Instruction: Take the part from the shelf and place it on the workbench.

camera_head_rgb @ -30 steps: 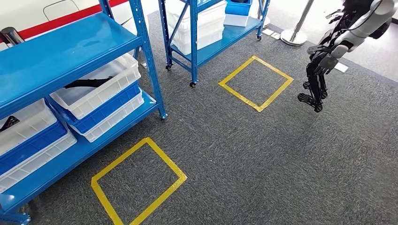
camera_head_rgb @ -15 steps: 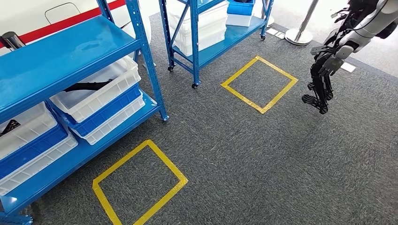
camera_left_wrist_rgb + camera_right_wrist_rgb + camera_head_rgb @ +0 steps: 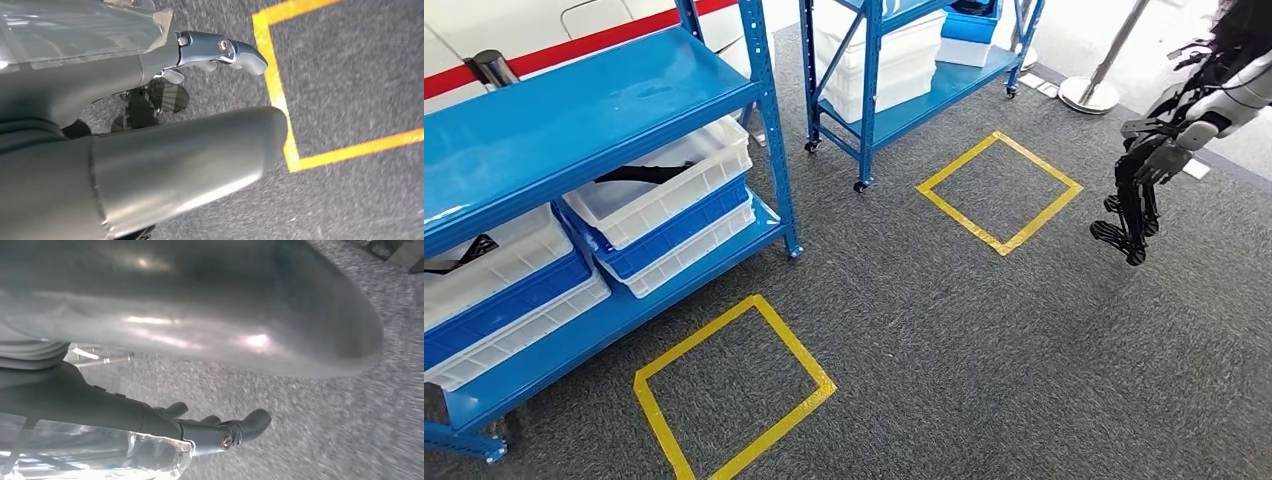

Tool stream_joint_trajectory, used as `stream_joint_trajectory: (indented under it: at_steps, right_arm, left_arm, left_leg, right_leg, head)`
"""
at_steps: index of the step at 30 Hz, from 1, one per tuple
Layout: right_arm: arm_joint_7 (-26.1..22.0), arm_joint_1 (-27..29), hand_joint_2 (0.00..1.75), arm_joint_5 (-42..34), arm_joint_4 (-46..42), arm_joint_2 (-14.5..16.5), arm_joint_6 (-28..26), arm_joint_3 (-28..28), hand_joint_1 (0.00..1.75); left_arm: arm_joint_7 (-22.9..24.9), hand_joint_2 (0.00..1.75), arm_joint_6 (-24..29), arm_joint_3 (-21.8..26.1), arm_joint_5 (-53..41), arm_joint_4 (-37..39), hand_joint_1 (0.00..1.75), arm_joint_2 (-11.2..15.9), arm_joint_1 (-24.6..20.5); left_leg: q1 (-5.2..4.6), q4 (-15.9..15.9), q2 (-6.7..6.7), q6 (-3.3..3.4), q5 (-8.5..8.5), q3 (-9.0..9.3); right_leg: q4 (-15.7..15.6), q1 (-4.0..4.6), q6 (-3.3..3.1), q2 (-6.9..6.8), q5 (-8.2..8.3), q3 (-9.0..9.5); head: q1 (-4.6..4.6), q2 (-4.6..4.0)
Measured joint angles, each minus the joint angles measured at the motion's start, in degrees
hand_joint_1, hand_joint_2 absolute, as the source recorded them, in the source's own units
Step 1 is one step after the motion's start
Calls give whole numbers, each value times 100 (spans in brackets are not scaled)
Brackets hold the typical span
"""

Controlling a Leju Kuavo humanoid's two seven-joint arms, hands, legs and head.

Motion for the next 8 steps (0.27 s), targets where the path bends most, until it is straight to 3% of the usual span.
stream_joint_trajectory:
  at_steps: [3, 5, 6, 8]
  right_arm:
    - [13, 9, 0, 11, 0, -7, 3, -2, 0]
    - [21, 23, 0, 13, 0, -9, 14, -3, 0]
    - [24, 24, 0, 14, 0, -13, 21, -3, 0]
    - [27, 21, 0, 17, 0, -23, 30, -3, 0]
  left_arm:
    - [0, 0, -1, 0, 8, 0, 0, -13, -10]
    - [0, 0, -1, 0, 22, 0, 0, -19, -2]
    - [0, 0, 0, 0, 33, 0, 0, -20, 2]
    - [0, 0, 0, 0, 49, 0, 0, -24, 2]
  left_leg:
    - [14, -32, -139, 41, 35, 16]
    - [12, -27, -251, 39, 34, 16]
    - [13, -24, -314, 35, 32, 23]
    - [14, -18, -412, 22, 25, 41]
  right_leg:
    - [1092, -7, -50, 200, -475, -516]
    - [1549, -8, -7, 223, -581, -770]
    - [1414, -9, 43, 233, -481, -721]
    - [835, -18, 126, 273, -206, -453]
  head:
    - [23, 0]
    - [28, 0]
    - [29, 0]
    - [28, 0]
